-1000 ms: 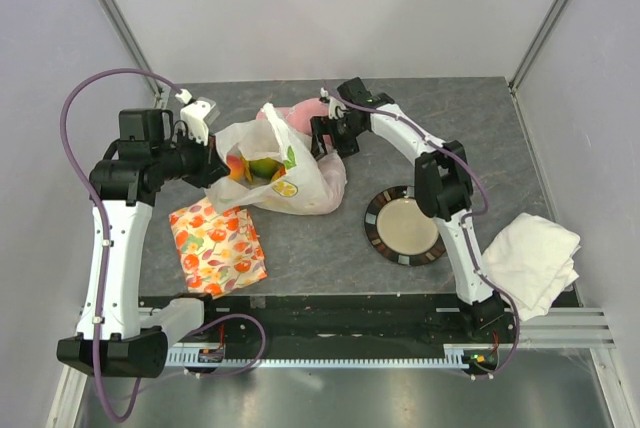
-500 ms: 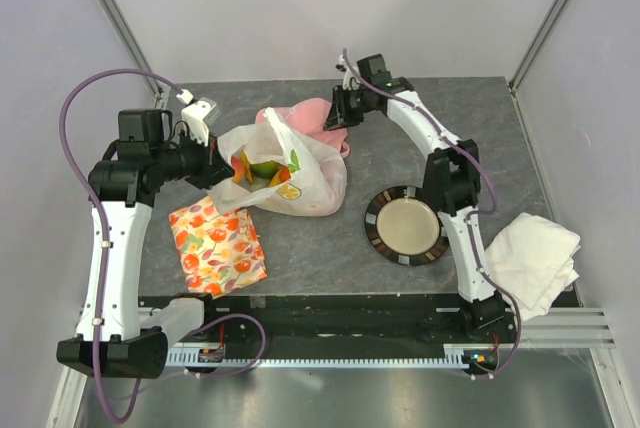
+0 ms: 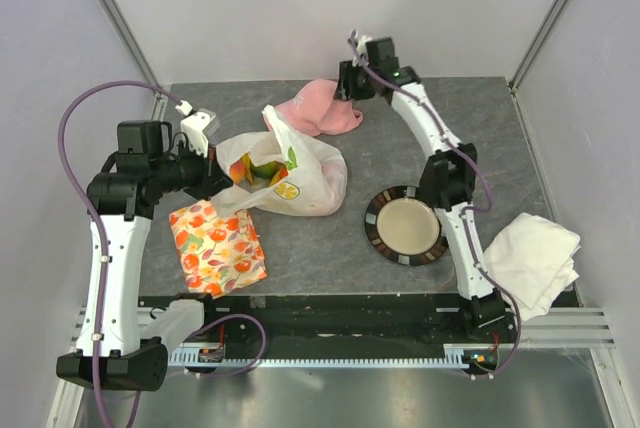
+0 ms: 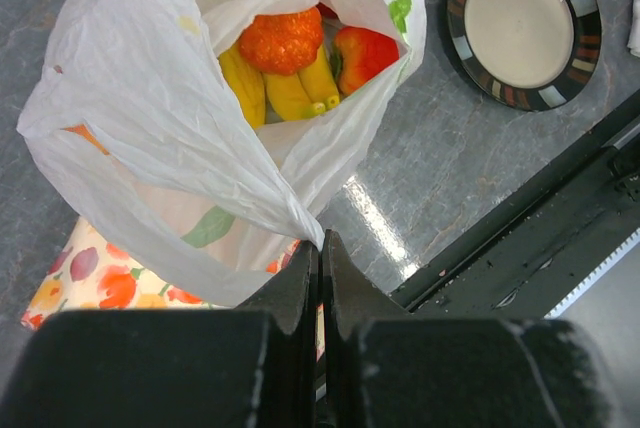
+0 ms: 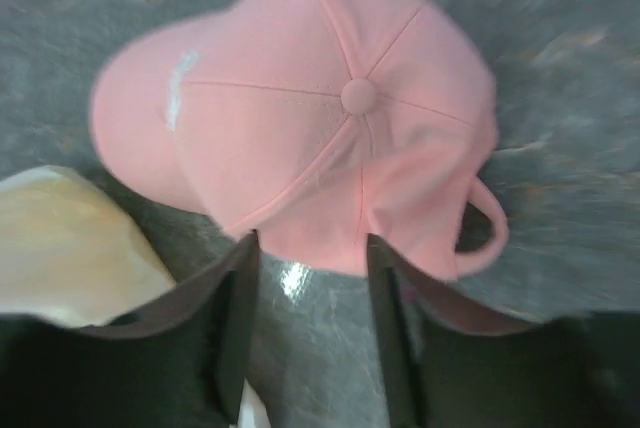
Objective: Take the fake fruits out of the plastic bag
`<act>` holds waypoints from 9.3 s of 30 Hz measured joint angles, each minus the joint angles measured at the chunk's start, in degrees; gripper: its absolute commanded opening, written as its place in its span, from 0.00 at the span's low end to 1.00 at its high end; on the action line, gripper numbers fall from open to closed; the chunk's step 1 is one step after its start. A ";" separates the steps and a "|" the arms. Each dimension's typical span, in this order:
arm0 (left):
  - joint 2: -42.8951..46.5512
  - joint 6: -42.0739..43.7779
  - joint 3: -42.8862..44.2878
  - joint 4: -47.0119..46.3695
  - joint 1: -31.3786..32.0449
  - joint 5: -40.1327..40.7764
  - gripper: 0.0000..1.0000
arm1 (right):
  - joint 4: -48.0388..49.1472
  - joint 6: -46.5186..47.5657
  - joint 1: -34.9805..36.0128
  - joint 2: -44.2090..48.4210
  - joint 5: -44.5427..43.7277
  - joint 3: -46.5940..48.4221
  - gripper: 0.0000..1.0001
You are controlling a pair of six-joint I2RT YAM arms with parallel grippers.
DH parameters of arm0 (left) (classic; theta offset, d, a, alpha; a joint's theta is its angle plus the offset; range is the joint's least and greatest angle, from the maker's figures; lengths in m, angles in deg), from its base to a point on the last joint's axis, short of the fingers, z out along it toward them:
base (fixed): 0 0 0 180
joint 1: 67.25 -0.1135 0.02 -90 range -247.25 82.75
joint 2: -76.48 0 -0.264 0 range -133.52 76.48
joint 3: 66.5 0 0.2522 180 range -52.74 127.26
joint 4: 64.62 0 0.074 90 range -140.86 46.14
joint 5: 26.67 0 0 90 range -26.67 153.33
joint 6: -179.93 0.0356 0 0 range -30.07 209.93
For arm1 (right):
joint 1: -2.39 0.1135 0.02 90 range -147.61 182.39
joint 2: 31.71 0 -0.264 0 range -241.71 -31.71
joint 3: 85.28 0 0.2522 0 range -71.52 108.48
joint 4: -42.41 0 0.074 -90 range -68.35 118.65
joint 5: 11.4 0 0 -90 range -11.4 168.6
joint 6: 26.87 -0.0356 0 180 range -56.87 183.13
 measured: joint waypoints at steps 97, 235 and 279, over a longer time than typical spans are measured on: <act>4.52 -18.86 -10.75 -12.46 -0.26 -13.27 0.02 | 6.05 21.84 23.28 53.83 -17.53 -73.83 0.41; -12.13 -21.05 -8.39 -27.71 -2.14 -13.53 0.02 | -30.36 44.37 16.13 50.66 19.65 -42.75 0.07; -8.41 -19.87 -8.00 -25.79 -2.14 -10.19 0.02 | 0.76 27.76 2.08 71.89 12.98 -98.31 0.10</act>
